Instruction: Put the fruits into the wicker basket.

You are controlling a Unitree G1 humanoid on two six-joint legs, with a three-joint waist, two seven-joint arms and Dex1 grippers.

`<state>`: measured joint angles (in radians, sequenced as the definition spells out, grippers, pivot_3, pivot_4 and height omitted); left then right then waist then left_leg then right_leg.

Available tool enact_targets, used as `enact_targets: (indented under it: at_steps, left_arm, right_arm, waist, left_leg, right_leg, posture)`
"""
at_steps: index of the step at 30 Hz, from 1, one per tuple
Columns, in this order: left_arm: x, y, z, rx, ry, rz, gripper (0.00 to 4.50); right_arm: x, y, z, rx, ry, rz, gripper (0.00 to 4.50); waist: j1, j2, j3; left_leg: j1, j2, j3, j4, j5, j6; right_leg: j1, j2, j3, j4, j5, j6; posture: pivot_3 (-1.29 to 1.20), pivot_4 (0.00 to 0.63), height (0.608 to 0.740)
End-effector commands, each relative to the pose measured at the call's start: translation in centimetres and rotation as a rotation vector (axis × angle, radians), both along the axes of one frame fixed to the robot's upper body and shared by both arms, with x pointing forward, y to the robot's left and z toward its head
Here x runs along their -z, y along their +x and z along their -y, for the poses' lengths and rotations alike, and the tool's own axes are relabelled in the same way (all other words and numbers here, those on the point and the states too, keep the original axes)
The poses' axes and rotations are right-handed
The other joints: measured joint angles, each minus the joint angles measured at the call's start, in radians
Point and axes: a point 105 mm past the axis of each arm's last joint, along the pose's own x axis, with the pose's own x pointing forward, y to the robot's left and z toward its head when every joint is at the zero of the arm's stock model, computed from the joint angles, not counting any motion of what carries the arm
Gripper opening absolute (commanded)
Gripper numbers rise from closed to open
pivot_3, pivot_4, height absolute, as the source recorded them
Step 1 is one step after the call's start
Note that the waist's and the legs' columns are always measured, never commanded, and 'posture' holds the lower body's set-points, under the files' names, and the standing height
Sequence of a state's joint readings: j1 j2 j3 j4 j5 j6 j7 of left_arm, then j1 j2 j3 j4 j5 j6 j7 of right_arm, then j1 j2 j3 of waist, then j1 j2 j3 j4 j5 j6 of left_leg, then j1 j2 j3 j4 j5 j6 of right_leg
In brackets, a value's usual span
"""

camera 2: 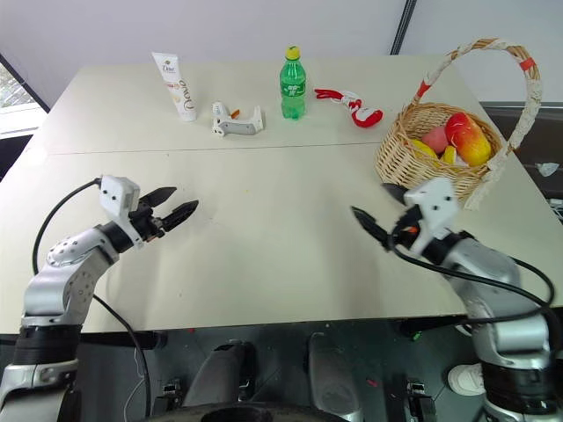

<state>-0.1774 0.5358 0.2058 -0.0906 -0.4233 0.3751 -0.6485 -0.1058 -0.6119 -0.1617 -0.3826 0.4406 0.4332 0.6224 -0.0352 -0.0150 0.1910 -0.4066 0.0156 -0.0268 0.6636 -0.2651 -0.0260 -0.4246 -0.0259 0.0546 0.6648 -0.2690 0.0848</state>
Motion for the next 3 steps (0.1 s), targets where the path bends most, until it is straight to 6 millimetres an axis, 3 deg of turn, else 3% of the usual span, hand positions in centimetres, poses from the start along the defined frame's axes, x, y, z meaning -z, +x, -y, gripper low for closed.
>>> enact_targets:
  at_steps: [1,3]
  left_arm:
    - [-1.61,-0.59,-0.42,-0.025,0.009,0.067,3.50]
    - [-1.71,-0.84,-0.23,-0.026,0.000,0.073,3.50]
  right_arm:
    - [-0.23,0.92,0.14,-0.007,-0.013,0.028,4.03]
    - [-0.11,1.45,0.34,-0.010,-0.010,0.027,4.03]
  waist:
    - [0.005,0.000,0.000]
    - [0.010,0.000,0.000]
  left_leg:
    - [0.000,0.000,0.000,0.000,0.000,0.000]
    - [0.000,0.000,0.000,0.000,0.000,0.000]
  right_leg:
    - [0.000,0.000,0.000,0.000,0.000,0.000]
    - [0.000,-0.001,0.000,-0.001,0.000,0.000]
  posture:
    - [0.00,0.150,0.740]
    - [0.00,0.150,0.740]
